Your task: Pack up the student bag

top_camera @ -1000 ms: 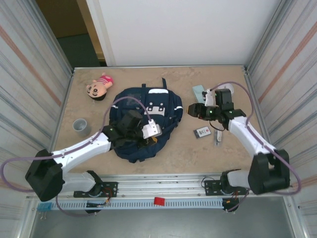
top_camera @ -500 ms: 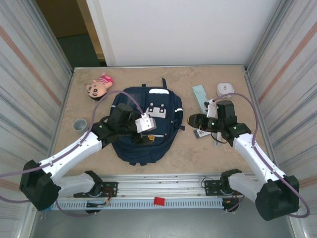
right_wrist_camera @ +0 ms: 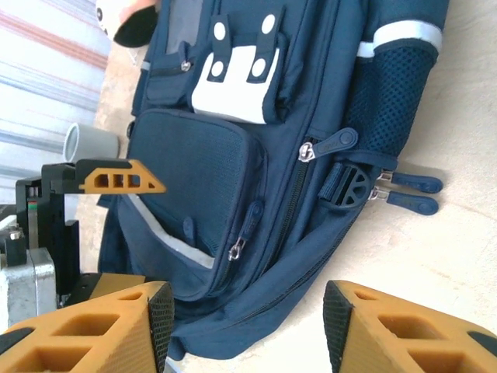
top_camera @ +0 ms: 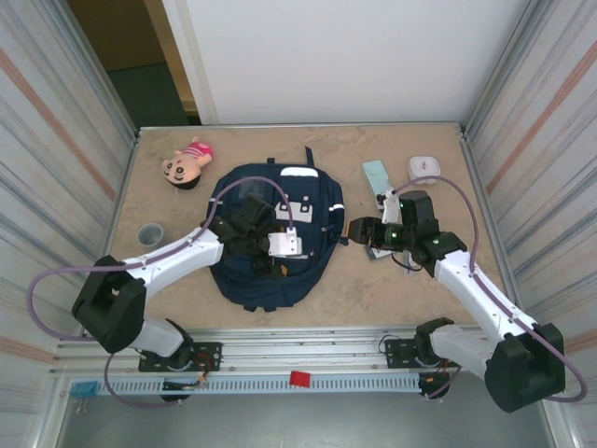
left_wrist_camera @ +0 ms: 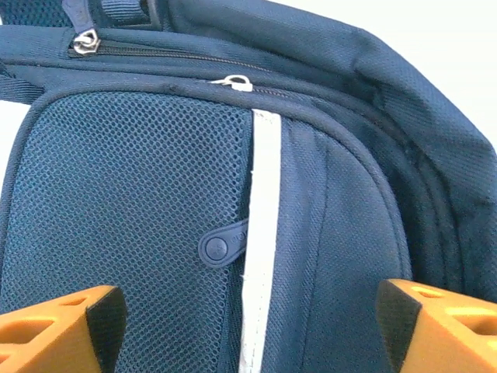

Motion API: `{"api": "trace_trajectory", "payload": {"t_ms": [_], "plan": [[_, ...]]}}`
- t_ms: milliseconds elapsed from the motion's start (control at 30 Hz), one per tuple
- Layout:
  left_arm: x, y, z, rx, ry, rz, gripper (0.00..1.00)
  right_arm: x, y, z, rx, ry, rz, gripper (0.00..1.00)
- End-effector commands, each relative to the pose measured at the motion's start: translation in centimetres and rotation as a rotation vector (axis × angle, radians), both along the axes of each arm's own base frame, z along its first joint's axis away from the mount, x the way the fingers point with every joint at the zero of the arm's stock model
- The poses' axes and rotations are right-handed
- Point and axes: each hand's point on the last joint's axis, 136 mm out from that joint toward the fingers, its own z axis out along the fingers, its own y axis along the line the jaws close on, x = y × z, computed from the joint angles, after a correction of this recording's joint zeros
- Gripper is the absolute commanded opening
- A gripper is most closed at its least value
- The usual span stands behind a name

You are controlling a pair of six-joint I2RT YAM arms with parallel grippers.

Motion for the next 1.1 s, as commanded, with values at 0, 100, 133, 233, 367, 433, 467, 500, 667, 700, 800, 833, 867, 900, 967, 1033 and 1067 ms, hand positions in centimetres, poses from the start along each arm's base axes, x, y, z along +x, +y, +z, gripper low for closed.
{"api": "trace_trajectory", "payload": {"t_ms": [0, 100, 133, 233, 367, 433, 467, 500, 667, 700, 800, 833, 867, 900, 967, 1033, 1067], "plan": [[-2.3, 0.3, -0.1, 0.024, 0.024, -0.085, 0.86, -0.3, 1.0, -0.9, 0.012, 0.055, -0.017, 0.55], [-3.1, 0.7, -0.4, 0.027, 0.027, -0.092, 0.87, -1.2, 2.3, -2.2, 0.02, 0.142, -0.028, 0.57], [-3.4, 0.9, -0.4, 0.031, 0.032, -0.093, 0.87, -1.6, 2.7, -2.8, 0.016, 0.178, -0.037, 0.58], [-4.1, 1.6, -0.9, 0.061, 0.05, -0.1, 0.87, -2.7, 3.7, -4.6, 0.008, 0.3, -0.074, 0.59], [-3.1, 2.8, -2.4, 0.152, -0.007, -0.061, 0.86, -3.7, 5.5, -6.3, 0.017, 0.392, -0.1, 0.59], [-2.0, 3.2, -3.1, 0.191, -0.043, -0.031, 0.84, -3.9, 6.1, -6.9, 0.01, 0.408, -0.098, 0.59], [-1.4, 3.2, -3.2, 0.202, -0.062, -0.014, 0.82, -3.8, 6.1, -7.0, 0.006, 0.41, -0.102, 0.59], [-0.8, 3.2, -3.3, 0.207, -0.08, 0.003, 0.8, -3.8, 6.0, -7.2, -0.001, 0.411, -0.107, 0.59], [0.4, 2.1, -2.1, 0.151, -0.116, 0.043, 0.42, -3.1, 5.2, -6.6, -0.008, 0.368, -0.108, 0.59], [0.3, 1.9, -1.4, 0.123, -0.115, 0.045, 0.34, -2.9, 5.0, -6.3, -0.009, 0.35, -0.106, 0.59], [-0.3, 1.5, 1.3, 0.001, -0.096, 0.065, 0.08, -2.1, 4.1, -5.3, 0.007, 0.295, -0.097, 0.59], [-0.4, 1.4, 2.3, -0.042, -0.09, 0.077, 0.04, -1.8, 3.8, -4.9, 0.015, 0.279, -0.099, 0.59], [-0.6, 1.5, 3.3, -0.089, -0.087, 0.09, 0.01, -1.5, 3.4, -4.6, 0.029, 0.269, -0.108, 0.6], [-0.5, 1.6, 4.4, -0.138, -0.089, 0.108, 0.0, -1.3, 3.2, -4.3, 0.043, 0.264, -0.115, 0.59], [-0.4, 1.9, 6.1, -0.211, -0.103, 0.139, 0.0, -1.1, 3.1, -3.7, 0.073, 0.261, -0.116, 0.6], [-0.1, 2.2, 7.3, -0.261, -0.124, 0.162, 0.0, -1.1, 3.7, -3.2, 0.11, 0.271, -0.11, 0.6], [0.1, 2.2, 7.8, -0.281, -0.132, 0.173, 0.0, -1.3, 4.3, -3.1, 0.134, 0.276, -0.099, 0.6]]}}
